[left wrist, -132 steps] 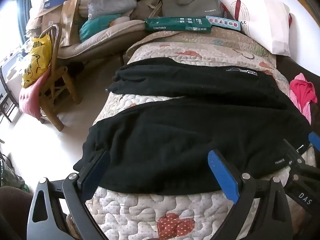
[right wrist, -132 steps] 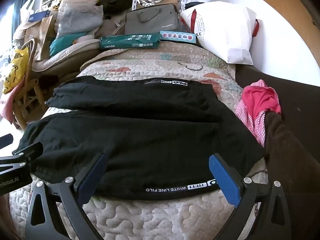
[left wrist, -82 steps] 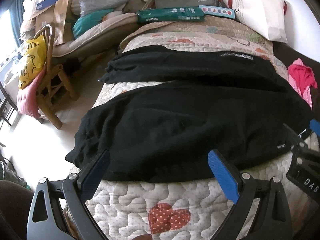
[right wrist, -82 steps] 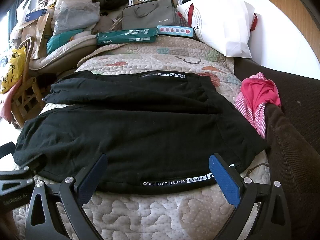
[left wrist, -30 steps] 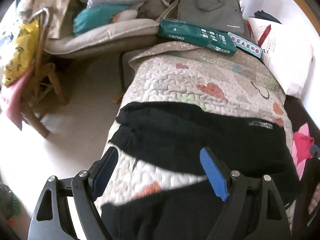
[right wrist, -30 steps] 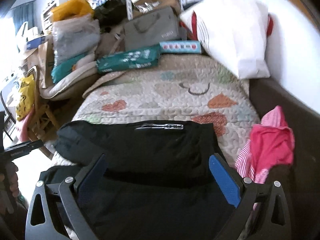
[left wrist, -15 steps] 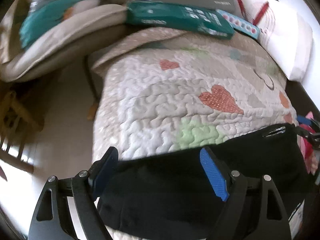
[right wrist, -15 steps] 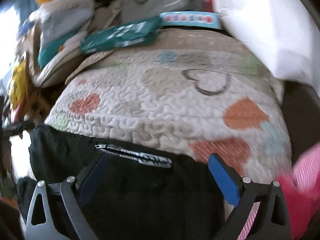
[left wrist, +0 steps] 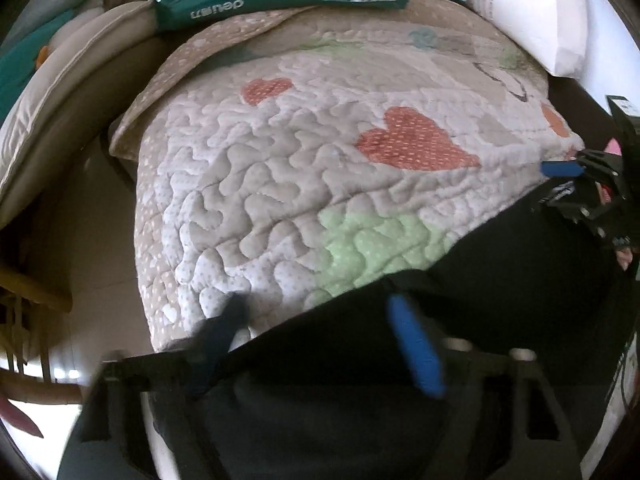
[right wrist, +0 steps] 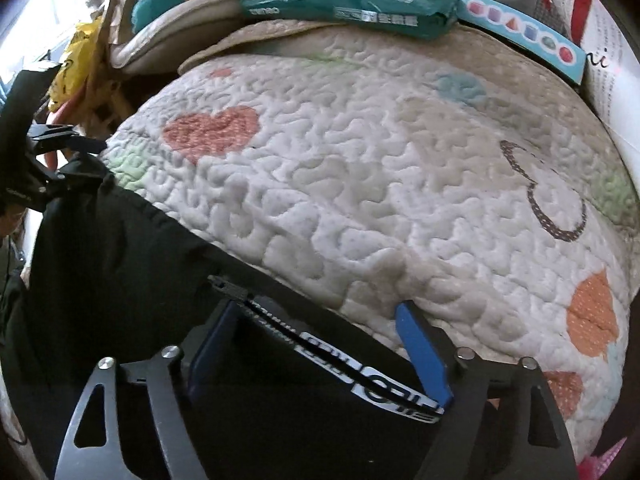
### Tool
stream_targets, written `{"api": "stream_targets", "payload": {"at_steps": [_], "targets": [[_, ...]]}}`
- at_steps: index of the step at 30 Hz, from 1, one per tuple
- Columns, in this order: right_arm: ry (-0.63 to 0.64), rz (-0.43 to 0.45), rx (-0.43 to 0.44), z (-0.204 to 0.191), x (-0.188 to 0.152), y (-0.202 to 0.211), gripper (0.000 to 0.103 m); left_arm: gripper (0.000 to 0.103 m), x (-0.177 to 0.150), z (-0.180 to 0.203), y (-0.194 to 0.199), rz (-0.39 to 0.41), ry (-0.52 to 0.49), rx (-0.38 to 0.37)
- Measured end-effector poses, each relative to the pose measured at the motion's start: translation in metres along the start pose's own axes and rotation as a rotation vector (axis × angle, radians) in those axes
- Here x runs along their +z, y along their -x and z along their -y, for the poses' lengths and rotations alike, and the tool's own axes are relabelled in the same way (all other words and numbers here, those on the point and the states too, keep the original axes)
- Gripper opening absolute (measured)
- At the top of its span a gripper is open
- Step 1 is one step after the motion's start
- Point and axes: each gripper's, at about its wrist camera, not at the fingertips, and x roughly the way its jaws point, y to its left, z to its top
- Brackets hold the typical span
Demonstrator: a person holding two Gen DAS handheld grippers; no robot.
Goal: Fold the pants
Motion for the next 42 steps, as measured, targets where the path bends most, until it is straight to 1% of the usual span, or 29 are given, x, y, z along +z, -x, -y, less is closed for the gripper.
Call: {"api": "stream_targets", "payload": {"at_steps": [1, 2, 3, 5, 6, 7, 9, 13, 16, 18, 22, 25, 30, 31, 33, 34, 35, 36, 38, 40, 42], "targets": [[-0.007, 0.000, 0.020, 0.000, 0.000, 0.001, 0.067, 0.030, 0.000, 0.003, 0.003, 0.003, -0.010, 0.011], [-0.013, -0.001, 0.034, 0.001, 0.000, 0.002, 0.051, 0.007, -0.001, 0.006, 0.005, -0.002, -0.019, -0.009], [-0.022, -0.003, 0.050, 0.002, 0.000, 0.004, 0.043, 0.006, -0.002, 0.012, 0.008, -0.006, -0.030, -0.009], [-0.036, -0.009, 0.057, 0.004, 0.002, 0.005, 0.022, 0.005, -0.001, 0.019, 0.012, 0.000, -0.061, 0.028], [-0.054, -0.006, 0.065, 0.007, 0.001, 0.008, 0.019, 0.005, -0.001, 0.021, 0.013, 0.002, -0.069, 0.043], [-0.066, -0.004, 0.068, 0.008, 0.001, 0.011, 0.014, 0.005, -0.002, 0.022, 0.015, 0.004, -0.074, 0.058], [-0.087, 0.006, 0.075, 0.009, 0.000, 0.018, 0.011, 0.005, -0.001, 0.025, 0.020, 0.017, -0.072, 0.077], [-0.093, 0.034, 0.042, 0.004, -0.001, 0.037, 0.010, 0.005, 0.001, 0.028, 0.039, 0.065, -0.042, 0.104], [-0.116, 0.064, 0.025, -0.001, -0.005, 0.057, 0.010, 0.005, -0.002, 0.032, 0.060, 0.110, -0.022, 0.125], [-0.123, 0.080, 0.011, -0.006, -0.009, 0.071, 0.006, 0.005, -0.007, 0.036, 0.075, 0.140, -0.006, 0.129], [-0.143, 0.106, -0.019, -0.016, -0.024, 0.105, 0.004, 0.005, -0.028, 0.053, 0.102, 0.184, 0.007, 0.150], [-0.153, 0.105, -0.042, -0.024, -0.043, 0.127, 0.003, 0.005, -0.050, 0.065, 0.120, 0.205, 0.025, 0.135], [-0.147, 0.101, -0.029, -0.040, -0.071, 0.153, 0.004, 0.005, -0.085, 0.087, 0.144, 0.235, 0.021, 0.138], [-0.137, 0.101, -0.031, -0.043, -0.073, 0.154, 0.005, 0.005, -0.089, 0.091, 0.145, 0.240, 0.023, 0.141], [-0.105, 0.093, -0.054, -0.051, -0.075, 0.153, 0.018, 0.005, -0.098, 0.096, 0.146, 0.250, 0.029, 0.143], [-0.091, 0.093, -0.067, -0.053, -0.074, 0.151, 0.046, 0.005, -0.101, 0.097, 0.144, 0.252, 0.031, 0.143], [-0.080, 0.092, -0.087, -0.052, -0.073, 0.147, 0.077, 0.005, -0.103, 0.098, 0.142, 0.253, 0.034, 0.145], [-0.071, 0.096, -0.117, -0.050, -0.073, 0.143, 0.083, 0.005, -0.105, 0.098, 0.138, 0.254, 0.037, 0.147], [-0.070, 0.101, -0.168, -0.037, -0.070, 0.135, 0.083, 0.005, -0.106, 0.094, 0.131, 0.251, 0.039, 0.150], [-0.092, 0.080, -0.161, -0.019, -0.065, 0.124, 0.082, 0.005, -0.103, 0.089, 0.126, 0.251, 0.044, 0.148], [-0.073, 0.062, -0.165, -0.008, -0.055, 0.113, 0.077, 0.005, -0.101, 0.085, 0.124, 0.258, 0.056, 0.138]]}}
